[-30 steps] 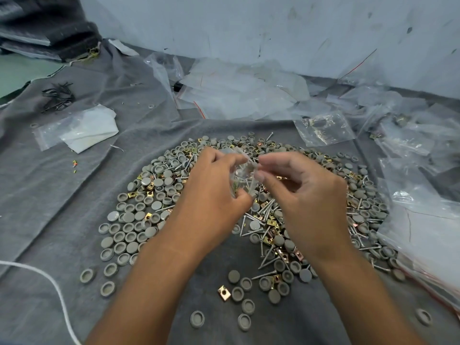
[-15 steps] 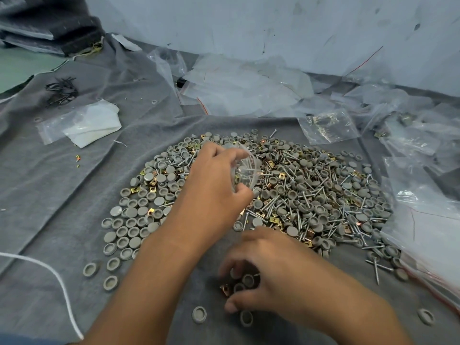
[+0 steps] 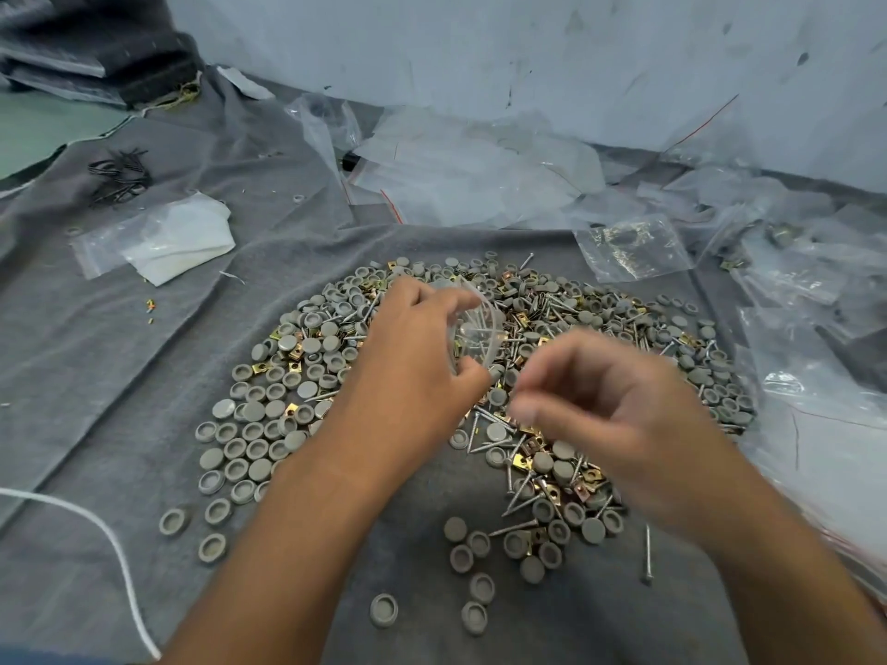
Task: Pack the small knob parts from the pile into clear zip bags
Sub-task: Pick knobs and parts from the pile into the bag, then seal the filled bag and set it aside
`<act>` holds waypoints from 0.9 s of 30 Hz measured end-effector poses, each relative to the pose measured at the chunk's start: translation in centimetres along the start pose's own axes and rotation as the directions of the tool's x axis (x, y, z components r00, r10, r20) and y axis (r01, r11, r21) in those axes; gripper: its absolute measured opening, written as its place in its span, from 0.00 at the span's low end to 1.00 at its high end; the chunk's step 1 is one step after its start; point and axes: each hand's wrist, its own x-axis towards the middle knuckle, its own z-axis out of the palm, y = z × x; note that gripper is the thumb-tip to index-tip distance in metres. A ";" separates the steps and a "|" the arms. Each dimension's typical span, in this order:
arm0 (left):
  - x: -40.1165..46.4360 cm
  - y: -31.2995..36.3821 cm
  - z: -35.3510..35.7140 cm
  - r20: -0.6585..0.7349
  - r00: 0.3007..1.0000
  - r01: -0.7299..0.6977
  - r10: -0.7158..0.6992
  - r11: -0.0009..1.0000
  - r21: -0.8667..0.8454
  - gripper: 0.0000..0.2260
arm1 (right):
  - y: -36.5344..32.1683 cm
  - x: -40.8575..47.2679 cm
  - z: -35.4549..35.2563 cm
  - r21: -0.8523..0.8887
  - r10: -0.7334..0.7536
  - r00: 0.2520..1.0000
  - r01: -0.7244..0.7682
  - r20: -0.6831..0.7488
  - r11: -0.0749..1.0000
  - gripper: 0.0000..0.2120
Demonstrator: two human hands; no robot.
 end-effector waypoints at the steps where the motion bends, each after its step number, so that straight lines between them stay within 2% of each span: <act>1: 0.0 0.1 0.0 0.002 1.000 -0.001 0.001 1.000 0.000 0.24 | 0.0 0.1 -0.1 0.000 -0.082 0.970 0.084 -0.227 0.996 0.05; 2: -0.1 0.1 0.1 0.004 1.000 -0.002 0.002 1.000 0.000 0.24 | 0.0 0.4 0.3 -0.053 -0.164 0.897 0.156 -0.411 0.986 0.04; 3: -0.1 0.2 0.2 0.007 1.000 -0.003 0.003 1.000 0.001 0.24 | 0.0 0.8 1.0 -0.134 -0.238 0.820 0.196 -0.521 0.971 0.05; 4: -0.2 0.2 0.2 0.010 1.000 -0.003 0.003 1.000 0.002 0.24 | 0.2 1.3 1.7 -0.213 -0.289 0.780 0.202 -0.555 0.956 0.05; 5: -0.1 0.2 0.2 0.014 1.000 -0.002 0.002 1.000 -0.001 0.24 | 0.5 1.8 2.3 -0.277 -0.305 0.788 0.178 -0.535 0.944 0.05; 8: -0.1 0.1 0.2 0.024 1.000 0.012 -0.011 1.000 -0.027 0.23 | 1.3 2.6 2.5 -0.349 -0.180 0.899 0.033 -0.400 0.937 0.06; 10: -0.1 0.0 0.1 0.017 1.000 0.018 -0.018 0.999 -0.034 0.23 | 1.7 2.5 2.2 -0.371 -0.159 0.913 0.009 -0.376 0.929 0.05; 14: 0.0 0.2 0.0 -0.030 0.999 0.039 -0.043 0.991 -0.130 0.20 | 2.0 1.4 2.5 -0.487 -0.196 0.955 0.064 -0.224 0.871 0.09; 17: 0.0 1.0 -0.3 -0.033 0.997 0.051 -0.064 0.956 -0.288 0.13 | 1.8 1.5 2.7 -0.548 -0.237 0.933 0.053 -0.271 0.835 0.09; 20: -0.1 1.6 -0.8 -0.062 0.996 0.027 -0.059 0.901 -0.433 0.13 | 1.1 1.9 1.9 -0.448 -0.289 0.870 0.090 -0.399 0.889 0.05; 24: -0.1 1.3 -1.2 -0.235 0.972 -0.097 0.020 0.943 -0.319 0.10 | 0.4 1.6 0.5 -0.239 -0.280 0.795 0.175 -0.539 0.955 0.03; 26: 0.0 1.1 -1.3 -0.273 0.961 -0.132 0.035 0.928 -0.347 0.10 | 0.1 1.4 0.3 -0.125 -0.238 0.790 0.203 -0.566 0.971 0.05; 27: 0.0 0.9 -1.3 -0.246 0.969 -0.128 0.028 0.907 -0.401 0.12 | 0.0 1.2 0.3 -0.060 -0.214 0.789 0.221 -0.576 0.974 0.06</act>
